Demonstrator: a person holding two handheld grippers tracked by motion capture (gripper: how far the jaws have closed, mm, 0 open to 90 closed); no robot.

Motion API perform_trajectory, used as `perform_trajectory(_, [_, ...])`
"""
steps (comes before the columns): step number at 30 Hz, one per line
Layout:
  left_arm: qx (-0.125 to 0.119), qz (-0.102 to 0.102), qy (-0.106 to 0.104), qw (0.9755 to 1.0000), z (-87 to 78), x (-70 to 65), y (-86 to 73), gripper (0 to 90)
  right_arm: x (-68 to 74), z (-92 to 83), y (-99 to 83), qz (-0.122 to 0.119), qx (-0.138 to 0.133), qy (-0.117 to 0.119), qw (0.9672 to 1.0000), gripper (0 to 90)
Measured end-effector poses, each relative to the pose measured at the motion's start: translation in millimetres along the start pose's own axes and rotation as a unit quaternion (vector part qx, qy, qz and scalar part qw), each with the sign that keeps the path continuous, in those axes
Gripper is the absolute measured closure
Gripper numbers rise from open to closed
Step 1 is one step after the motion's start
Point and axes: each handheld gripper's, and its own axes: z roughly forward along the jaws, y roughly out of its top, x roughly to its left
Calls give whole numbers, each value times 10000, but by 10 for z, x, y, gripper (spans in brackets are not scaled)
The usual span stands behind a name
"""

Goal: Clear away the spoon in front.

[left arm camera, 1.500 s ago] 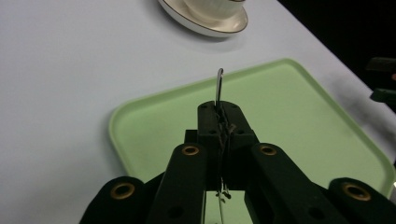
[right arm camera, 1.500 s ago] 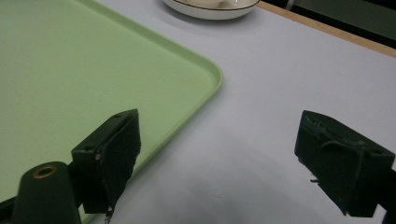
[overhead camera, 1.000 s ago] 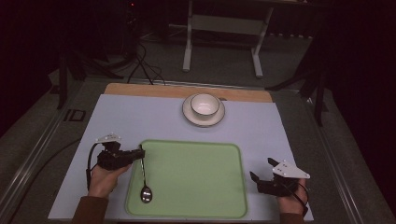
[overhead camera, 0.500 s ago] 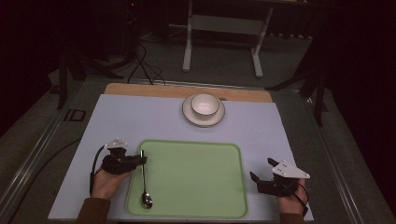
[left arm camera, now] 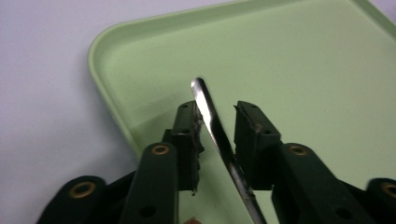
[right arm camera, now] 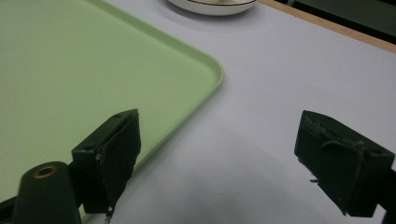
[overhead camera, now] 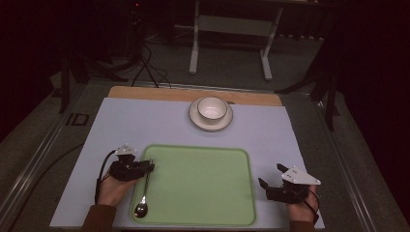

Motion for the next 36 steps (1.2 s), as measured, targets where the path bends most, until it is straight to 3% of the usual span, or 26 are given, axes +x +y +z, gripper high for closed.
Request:
perform_trajectory(2, [-56, 22, 93, 9999, 1, 1, 6, 600, 0, 0, 0, 1, 2, 0, 10000, 142])
perform_trajectory(4, [-239, -43, 204, 9995, -15, 3, 17, 460, 1, 1, 0, 1, 4, 2, 10000, 142])
perform_trajectory(7, [-462, -68, 252, 9986, -61, 14, 42, 366, 3, 3, 1, -11, 8, 3, 10000, 142])
perform_trajectory(11, [-672, -156, 164, 9975, -106, 49, 47, 338, 6, 5, 0, -16, 19, 0, 10000, 142])
perform_trajectory(15, [-837, -95, 183, 9963, -167, 56, 52, 339, 5, 8, -2, -28, 34, -9, 10000, 142])
perform_trajectory(25, [-1298, 107, 584, 9898, -391, 25, 37, 339, 1, -3, -3, -31, -1, -19, 10000, 142])
perform_trajectory(27, [-1487, 157, 755, 9859, -481, 15, 28, 338, 1, -5, -2, -38, -14, -17, 10000, 142])
perform_trajectory(31, [-1640, 240, 1123, 9798, -570, 16, 7, 336, 0, -4, -2, -41, -15, -12, 10000, 142])
perform_trajectory(36, [-1740, 284, 1432, 9739, -663, 43, -32, 334, -13, -15, -4, -26, -38, -35, 10000, 142])
